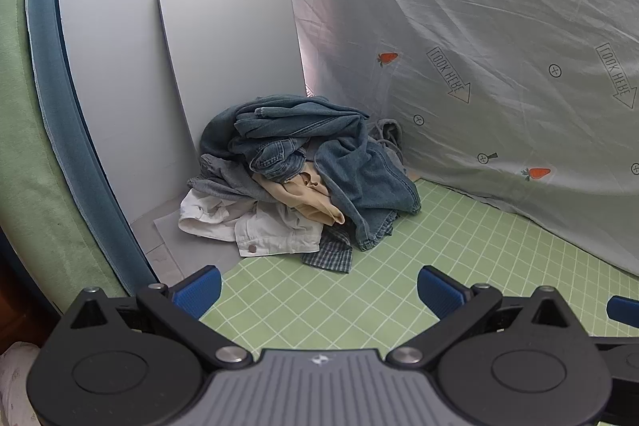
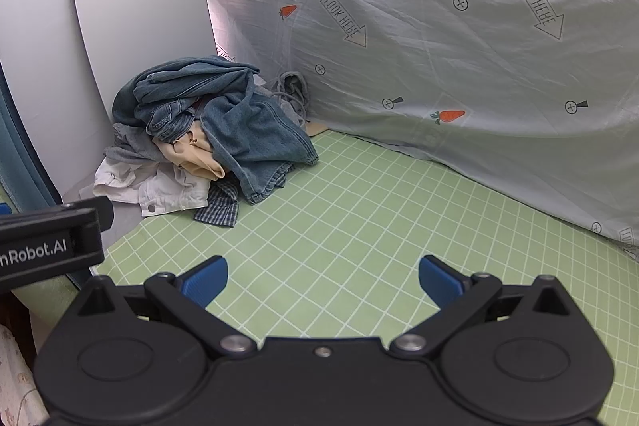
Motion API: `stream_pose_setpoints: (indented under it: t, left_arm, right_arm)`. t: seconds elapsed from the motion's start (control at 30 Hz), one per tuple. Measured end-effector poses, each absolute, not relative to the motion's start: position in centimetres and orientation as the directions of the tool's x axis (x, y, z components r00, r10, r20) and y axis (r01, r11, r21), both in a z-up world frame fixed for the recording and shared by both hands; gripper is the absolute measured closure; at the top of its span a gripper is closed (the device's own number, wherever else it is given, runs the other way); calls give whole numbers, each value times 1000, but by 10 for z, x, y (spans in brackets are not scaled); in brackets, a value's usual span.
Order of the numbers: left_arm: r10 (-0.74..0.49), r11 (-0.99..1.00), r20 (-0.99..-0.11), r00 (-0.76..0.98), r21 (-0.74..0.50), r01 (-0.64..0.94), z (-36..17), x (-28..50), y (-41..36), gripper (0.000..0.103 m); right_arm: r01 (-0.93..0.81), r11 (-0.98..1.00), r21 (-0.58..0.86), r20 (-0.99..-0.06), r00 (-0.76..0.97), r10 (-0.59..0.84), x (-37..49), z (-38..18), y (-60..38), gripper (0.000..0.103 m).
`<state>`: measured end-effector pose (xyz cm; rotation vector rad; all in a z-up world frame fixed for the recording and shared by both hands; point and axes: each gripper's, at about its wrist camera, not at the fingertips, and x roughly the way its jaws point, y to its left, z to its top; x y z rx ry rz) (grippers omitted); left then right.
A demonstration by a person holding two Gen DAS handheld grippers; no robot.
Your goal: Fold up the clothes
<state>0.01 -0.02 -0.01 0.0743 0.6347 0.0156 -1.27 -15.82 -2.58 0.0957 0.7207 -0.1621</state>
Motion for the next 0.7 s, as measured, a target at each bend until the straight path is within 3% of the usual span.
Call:
stream_pose_setpoints:
  t: [0.7]
  left_arm:
    - [37, 996, -592, 805, 85, 16, -2, 3, -5, 0]
  right_arm:
    - [182, 983, 36, -666, 737, -112, -10, -30, -160, 0]
